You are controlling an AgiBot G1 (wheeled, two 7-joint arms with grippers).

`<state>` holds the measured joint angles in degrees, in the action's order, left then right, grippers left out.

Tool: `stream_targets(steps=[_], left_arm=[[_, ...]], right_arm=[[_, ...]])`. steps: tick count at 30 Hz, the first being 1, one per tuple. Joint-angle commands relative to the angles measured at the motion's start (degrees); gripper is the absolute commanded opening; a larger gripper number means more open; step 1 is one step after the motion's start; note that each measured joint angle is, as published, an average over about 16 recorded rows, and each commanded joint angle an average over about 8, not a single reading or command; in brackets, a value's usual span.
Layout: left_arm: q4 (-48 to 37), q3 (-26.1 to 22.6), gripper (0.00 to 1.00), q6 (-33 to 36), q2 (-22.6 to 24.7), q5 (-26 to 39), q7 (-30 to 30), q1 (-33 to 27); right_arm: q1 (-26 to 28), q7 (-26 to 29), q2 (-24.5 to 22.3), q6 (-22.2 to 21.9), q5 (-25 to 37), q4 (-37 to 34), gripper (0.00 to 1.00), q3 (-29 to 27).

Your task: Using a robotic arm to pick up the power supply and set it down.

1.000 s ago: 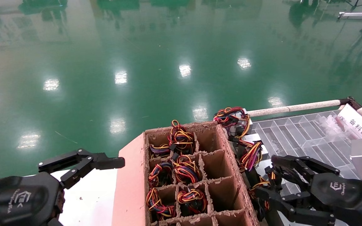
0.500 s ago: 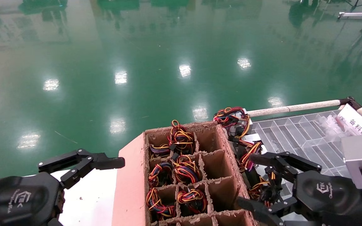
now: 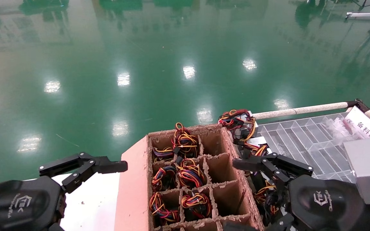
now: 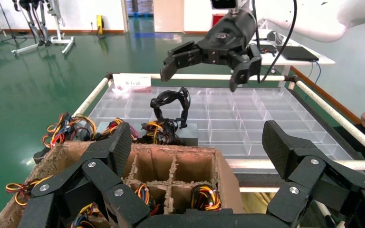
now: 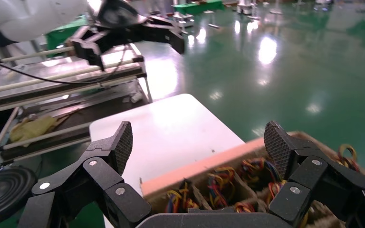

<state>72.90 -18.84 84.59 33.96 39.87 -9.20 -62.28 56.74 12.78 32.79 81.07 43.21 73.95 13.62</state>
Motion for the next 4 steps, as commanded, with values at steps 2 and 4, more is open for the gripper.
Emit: stream_targets(steps=[2, 4], left_arm=[[0.00, -0.01, 1.00, 0.00, 0.00, 0.00, 0.00, 0.00], [0.00, -0.01, 1.00, 0.00, 0.00, 0.00, 0.00, 0.00]], right_arm=[[1.92, -0.81, 0.89, 1.84, -0.54, -0.15, 1.00, 0.95], [2.40, -1.01, 1.11, 2.30, -0.67, -0.19, 1.00, 1.19]])
